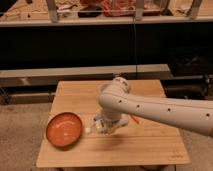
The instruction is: Place the bottle in the ceramic bowl
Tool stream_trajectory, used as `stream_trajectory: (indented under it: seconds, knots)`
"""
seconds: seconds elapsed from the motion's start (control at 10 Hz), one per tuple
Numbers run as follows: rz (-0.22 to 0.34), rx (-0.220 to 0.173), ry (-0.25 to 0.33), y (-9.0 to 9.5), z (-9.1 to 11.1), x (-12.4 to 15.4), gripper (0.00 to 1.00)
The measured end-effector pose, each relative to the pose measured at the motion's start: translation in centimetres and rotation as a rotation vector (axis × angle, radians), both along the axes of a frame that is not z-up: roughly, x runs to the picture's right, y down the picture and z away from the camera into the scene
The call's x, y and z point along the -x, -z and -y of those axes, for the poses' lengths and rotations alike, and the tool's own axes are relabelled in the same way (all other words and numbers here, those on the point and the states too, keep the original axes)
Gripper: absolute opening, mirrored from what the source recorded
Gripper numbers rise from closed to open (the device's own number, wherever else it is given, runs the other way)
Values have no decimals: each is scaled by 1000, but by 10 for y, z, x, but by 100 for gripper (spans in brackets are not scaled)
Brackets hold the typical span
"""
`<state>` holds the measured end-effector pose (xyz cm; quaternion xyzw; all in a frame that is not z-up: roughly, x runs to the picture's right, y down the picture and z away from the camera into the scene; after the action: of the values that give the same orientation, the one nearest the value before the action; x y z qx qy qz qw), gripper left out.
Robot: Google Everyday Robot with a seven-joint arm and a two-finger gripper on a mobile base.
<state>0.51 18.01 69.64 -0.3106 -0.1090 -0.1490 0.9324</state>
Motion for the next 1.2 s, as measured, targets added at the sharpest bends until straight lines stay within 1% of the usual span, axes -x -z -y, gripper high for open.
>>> stream_trajectory:
  seconds: [0.2,0.4,0.7,1.0,1.2]
  knots:
    - [6,7,-1,0,1,20,0]
    - [18,7,8,-6,0,41,0]
    - [21,0,13,-10,2,49,0]
    - [34,-5,26,-16,2,87,0]
    - [33,-7,33,-19,3,95,0]
